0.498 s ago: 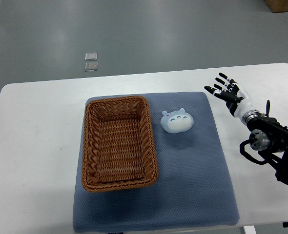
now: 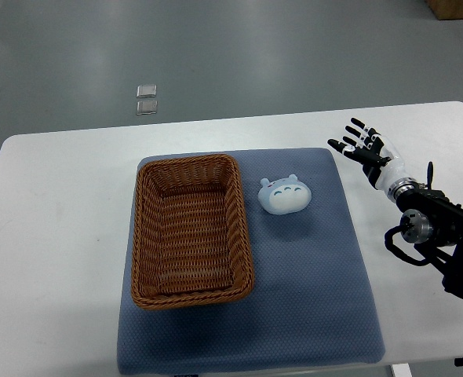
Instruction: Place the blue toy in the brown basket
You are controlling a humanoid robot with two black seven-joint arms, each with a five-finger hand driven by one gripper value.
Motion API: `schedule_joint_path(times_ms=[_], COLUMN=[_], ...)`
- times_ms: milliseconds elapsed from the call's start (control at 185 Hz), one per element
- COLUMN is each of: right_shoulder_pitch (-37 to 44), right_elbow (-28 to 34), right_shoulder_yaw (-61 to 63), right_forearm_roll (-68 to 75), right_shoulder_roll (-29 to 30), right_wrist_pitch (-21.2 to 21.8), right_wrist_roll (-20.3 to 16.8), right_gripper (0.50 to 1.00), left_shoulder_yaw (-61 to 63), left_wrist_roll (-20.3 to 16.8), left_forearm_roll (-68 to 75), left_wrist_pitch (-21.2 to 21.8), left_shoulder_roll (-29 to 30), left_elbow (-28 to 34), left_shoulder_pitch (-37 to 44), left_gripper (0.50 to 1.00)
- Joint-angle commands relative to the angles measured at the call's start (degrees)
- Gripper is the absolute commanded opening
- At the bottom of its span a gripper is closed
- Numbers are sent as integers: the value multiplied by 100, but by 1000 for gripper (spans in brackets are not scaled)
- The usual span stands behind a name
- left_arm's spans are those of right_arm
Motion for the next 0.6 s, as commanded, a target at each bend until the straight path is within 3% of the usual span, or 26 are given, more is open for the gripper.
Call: schedule_joint_path(times_ms=[0,596], right_shoulder_pitch=[-1,17], right_elbow=[0,27], right_shoulder_yaw=[0,-44], right_forearm_roll=[-1,-18], right_shoulder_roll=[0,-35], right_wrist_pitch=[0,17], right_wrist_roll=[1,1], right_gripper=[909,911], left_shoulder_yaw=[1,1], left_wrist_roll=[-1,-1], left_forearm_roll=[1,1], left_wrist_pitch=[-9,0], left_shoulder_roll=[0,0], left_elbow=[7,15], left_shoulder_pitch=[0,18], left_gripper=[1000,1000])
